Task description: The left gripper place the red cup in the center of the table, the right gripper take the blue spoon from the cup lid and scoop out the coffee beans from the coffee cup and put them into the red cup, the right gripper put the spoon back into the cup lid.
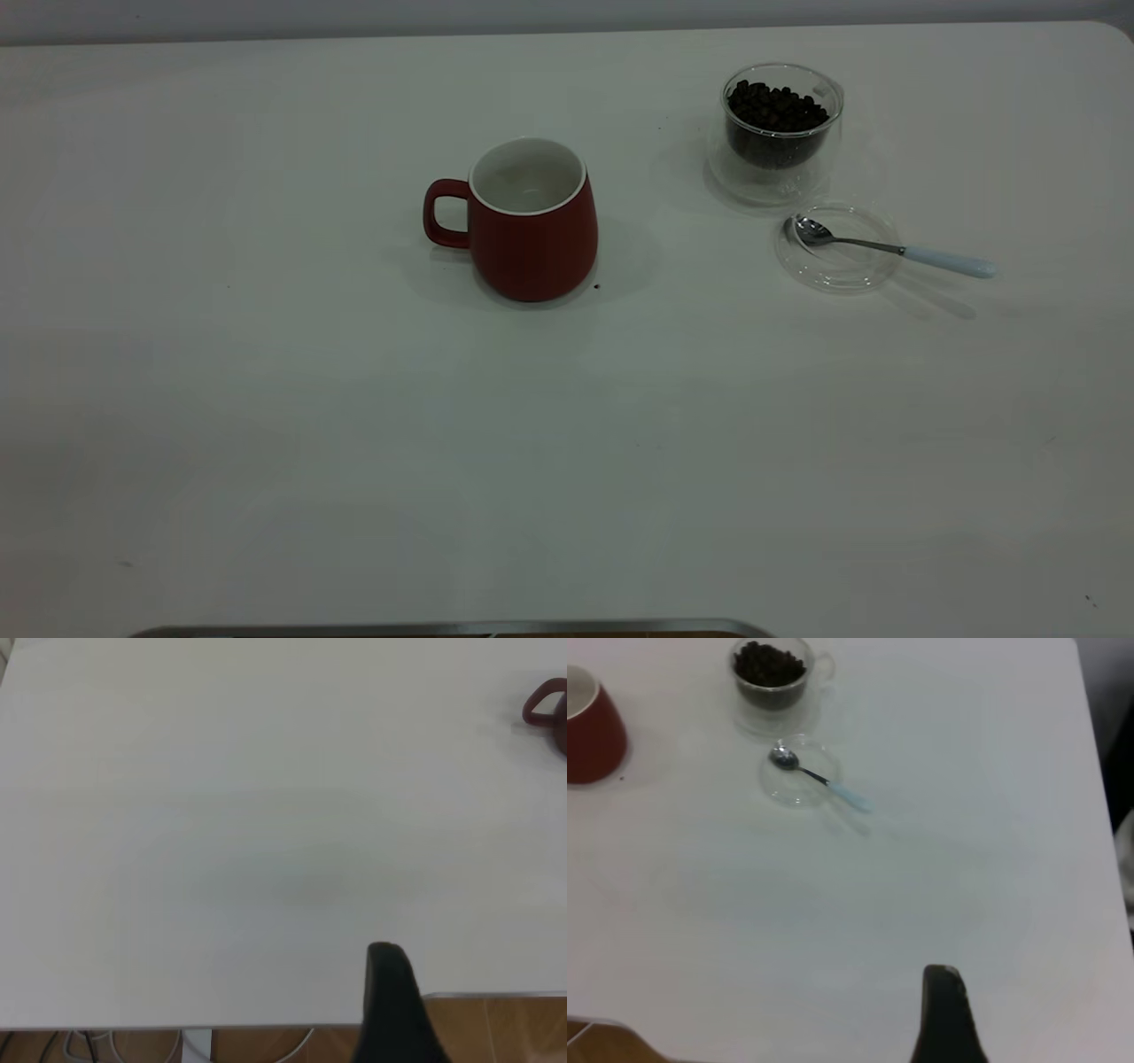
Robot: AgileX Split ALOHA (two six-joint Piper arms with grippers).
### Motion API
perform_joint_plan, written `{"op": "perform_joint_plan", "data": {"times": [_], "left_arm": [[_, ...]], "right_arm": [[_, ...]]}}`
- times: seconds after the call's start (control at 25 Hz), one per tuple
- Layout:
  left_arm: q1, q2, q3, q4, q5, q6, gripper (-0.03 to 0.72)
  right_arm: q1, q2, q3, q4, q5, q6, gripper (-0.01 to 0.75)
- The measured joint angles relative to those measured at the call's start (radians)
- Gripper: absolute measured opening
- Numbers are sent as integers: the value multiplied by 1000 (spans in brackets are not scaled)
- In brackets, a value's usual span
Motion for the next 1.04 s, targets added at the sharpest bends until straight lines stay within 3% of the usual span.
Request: {"op": "perform_joint_plan", "data": {"times": [0.32, 1.04], "left_arm": [[0, 0, 0, 0, 0, 0, 533], [0, 0, 0, 0, 0, 0, 533]], "right_arm": [[85, 0, 14, -60, -22, 61, 551], [89, -1, 20, -95, -34, 73, 551]]}}
